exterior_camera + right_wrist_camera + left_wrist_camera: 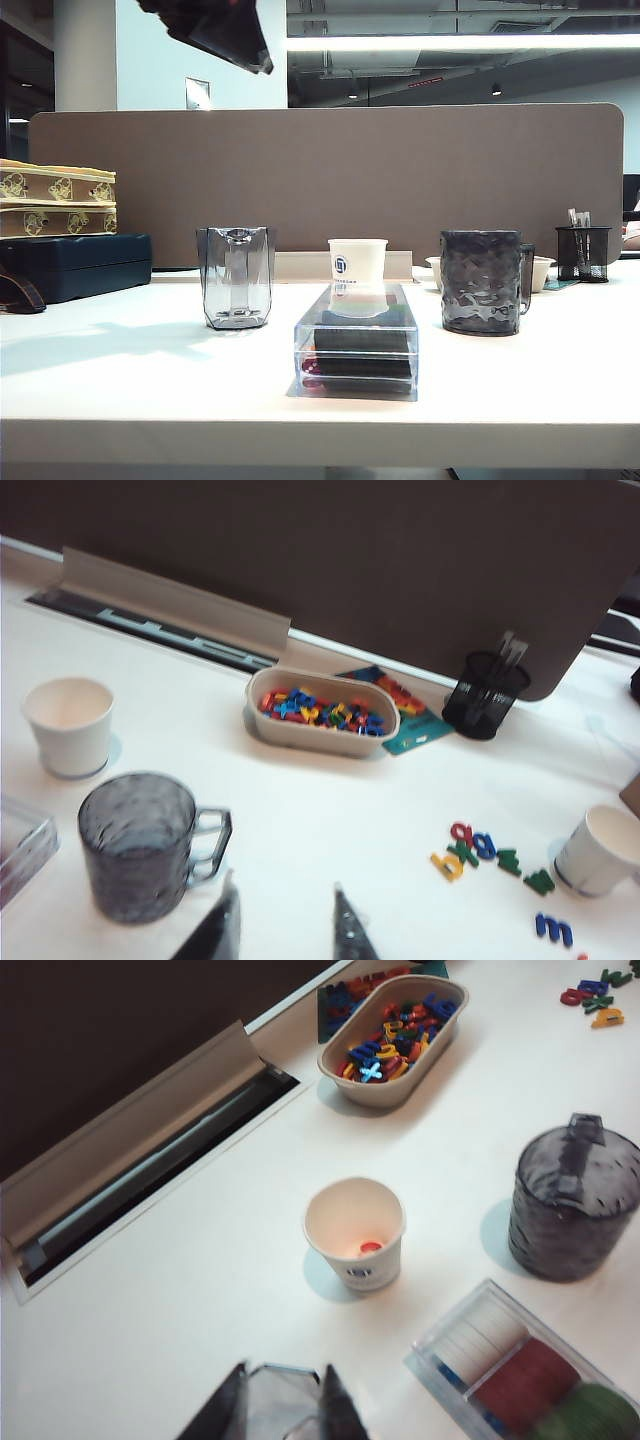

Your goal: Pick up the letter "c" and put it in the paper cup.

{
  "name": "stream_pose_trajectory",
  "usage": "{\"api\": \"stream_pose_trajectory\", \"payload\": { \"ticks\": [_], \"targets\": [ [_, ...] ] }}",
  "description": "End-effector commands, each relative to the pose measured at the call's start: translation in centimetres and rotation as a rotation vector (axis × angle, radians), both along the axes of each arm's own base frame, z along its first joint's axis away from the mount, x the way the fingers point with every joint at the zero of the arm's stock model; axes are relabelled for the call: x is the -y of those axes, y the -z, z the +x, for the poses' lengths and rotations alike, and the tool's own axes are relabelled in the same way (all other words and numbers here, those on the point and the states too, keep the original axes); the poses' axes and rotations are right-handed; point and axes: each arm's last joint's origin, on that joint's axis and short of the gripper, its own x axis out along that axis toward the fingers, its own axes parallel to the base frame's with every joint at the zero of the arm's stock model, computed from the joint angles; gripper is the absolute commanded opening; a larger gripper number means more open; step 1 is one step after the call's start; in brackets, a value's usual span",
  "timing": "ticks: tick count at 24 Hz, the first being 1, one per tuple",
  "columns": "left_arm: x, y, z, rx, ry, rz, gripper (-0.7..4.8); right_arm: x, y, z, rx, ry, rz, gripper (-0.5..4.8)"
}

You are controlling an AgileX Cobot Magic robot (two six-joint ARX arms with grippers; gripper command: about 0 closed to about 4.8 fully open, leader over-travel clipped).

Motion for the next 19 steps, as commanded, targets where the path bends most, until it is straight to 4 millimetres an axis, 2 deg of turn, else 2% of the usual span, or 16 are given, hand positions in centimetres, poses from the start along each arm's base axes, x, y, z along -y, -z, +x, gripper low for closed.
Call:
{"api": "stream_pose_trajectory", "payload": {
  "ticks": [1,6,12,15,16,17,19],
  "targets": [
    [-1.2,-0.2,-1.9,0.026,-0.022,-0.003,0.88,0.2,0.0,-1.5,-0.013,0.002,-0.002,1.17],
    [-2.9,0.0,-4.6,0.049,-0.024,-0.018,0.88,0.3,0.2,-2.7,-0.020,-0.001,-0.002,1.17],
    [-4.8,0.4,-7.8,0.049,-0.040,-0.043,0.88,0.3,0.2,-2.9,-0.021,-0.002,-0.002,1.17],
    [-5.4,0.4,-8.7,0.048,-0.050,-0.038,0.87,0.4,0.3,-3.1,-0.029,-0.003,-0.003,1.14],
    [-5.6,0.4,-9.0,0.047,-0.051,-0.037,0.87,0.4,0.4,-3.2,-0.036,-0.005,-0.004,0.96],
    [-6.0,0.4,-9.6,0.045,-0.051,-0.035,0.87,0.4,0.5,-3.5,-0.051,-0.011,-0.004,0.55],
    [-6.4,0.4,-10.2,0.035,-0.057,-0.045,0.79,0.4,0.7,-3.8,-0.059,-0.011,-0.005,0.49]
  ]
}}
